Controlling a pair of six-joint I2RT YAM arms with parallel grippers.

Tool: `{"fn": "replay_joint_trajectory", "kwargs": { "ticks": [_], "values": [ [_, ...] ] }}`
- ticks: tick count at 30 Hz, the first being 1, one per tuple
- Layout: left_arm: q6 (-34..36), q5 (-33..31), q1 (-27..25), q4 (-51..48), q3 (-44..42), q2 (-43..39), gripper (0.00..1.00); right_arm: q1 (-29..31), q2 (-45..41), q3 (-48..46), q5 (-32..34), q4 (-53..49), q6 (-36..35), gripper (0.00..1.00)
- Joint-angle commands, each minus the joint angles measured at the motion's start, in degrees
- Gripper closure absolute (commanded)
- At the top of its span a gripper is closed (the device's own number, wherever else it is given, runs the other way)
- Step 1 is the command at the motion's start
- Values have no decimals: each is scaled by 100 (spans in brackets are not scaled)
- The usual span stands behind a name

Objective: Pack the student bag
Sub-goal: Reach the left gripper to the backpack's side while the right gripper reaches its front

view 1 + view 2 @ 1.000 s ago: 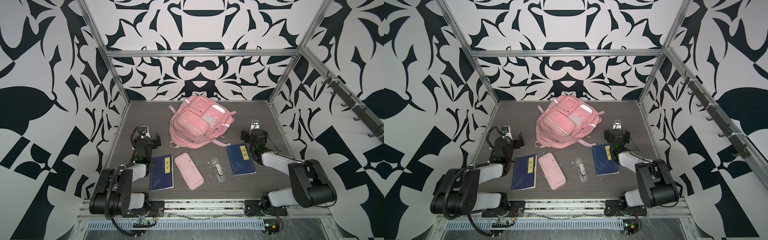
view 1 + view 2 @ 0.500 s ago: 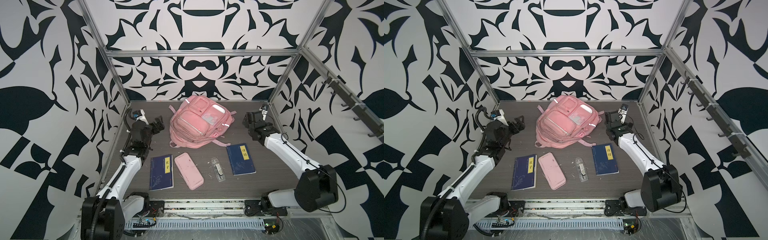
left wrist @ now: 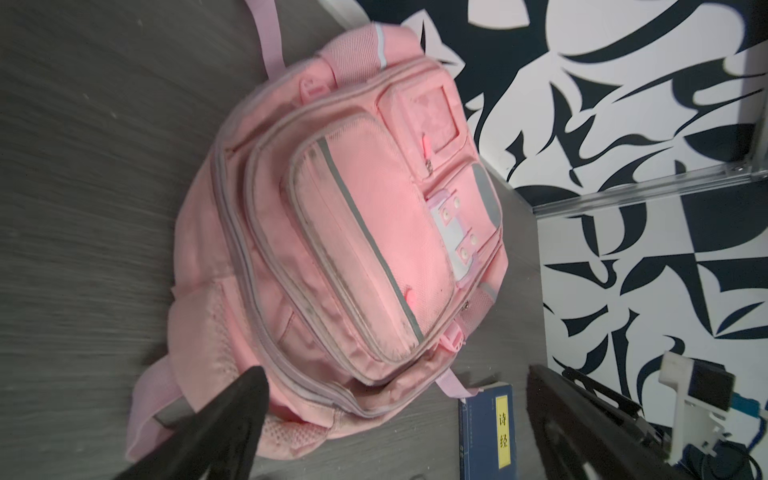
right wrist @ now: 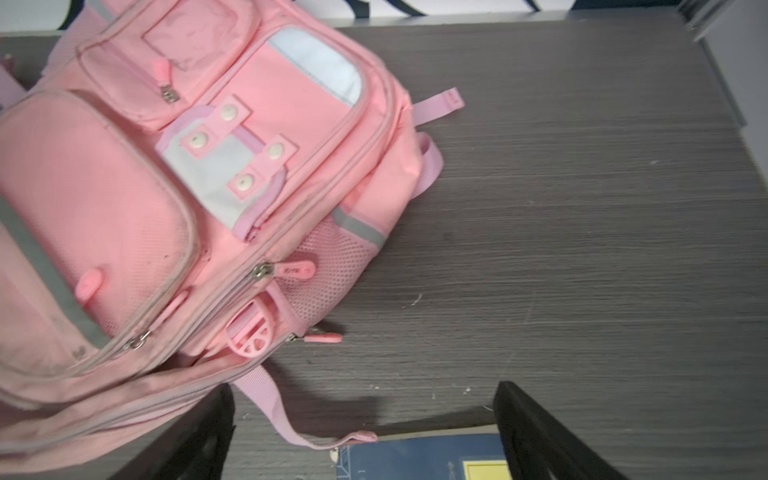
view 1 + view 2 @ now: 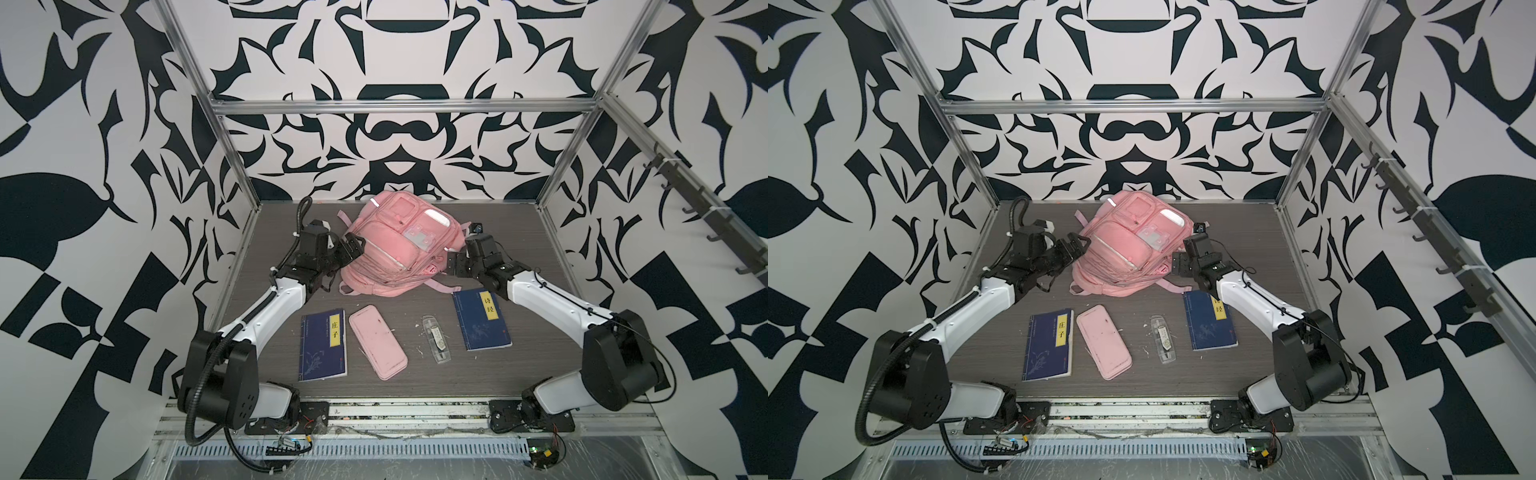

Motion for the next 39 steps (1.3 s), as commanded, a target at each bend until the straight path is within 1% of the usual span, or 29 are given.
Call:
{"fn": "replay_joint_trajectory", "kwargs": {
  "ticks": [1, 3, 8, 9, 12, 15, 20, 25, 30, 33, 34, 39],
  "values": [
    [-398, 84, -290, -156, 211, 264, 1, -15, 108, -2, -771, 563, -253, 0],
    [-528, 86, -431, -131, 297, 476, 5, -19, 288, 66, -941, 572, -258, 1],
    [-833, 84, -685, 21, 370, 798, 14, -22, 551, 119, -1021, 564, -272, 1],
    [-901, 79, -721, 45, 378, 853, 19, -26, 590, 118, -1048, 576, -263, 1],
    [-1198, 168, -819, 229, 398, 1022, 21, -38, 649, 131, -1260, 593, -262, 4],
    [-1407, 193, -926, 420, 436, 1229, 23, -48, 651, 49, -1287, 704, -245, 4],
    [-1851, 195, -1073, 543, 565, 1633, 28, -139, 626, 17, -1574, 732, -179, 5],
    [-2052, 24, -1224, 653, 758, 1980, 32, -147, 589, -79, -1582, 801, -195, 6],
    [-2231, 30, -1287, 652, 1016, 2341, 35, -164, 597, -134, -1540, 799, -209, 8],
    [-2334, 0, -1327, 641, 1120, 2499, 39, -187, 567, -171, -1516, 788, -227, 9],
    [-2338, 36, -1339, 604, 1167, 2539, 42, -207, 555, -181, -1498, 796, -227, 9],
    [-2306, -38, -1427, 363, 1214, 2485, 43, -241, 470, -215, -1491, 792, -224, 10]
  ]
}}
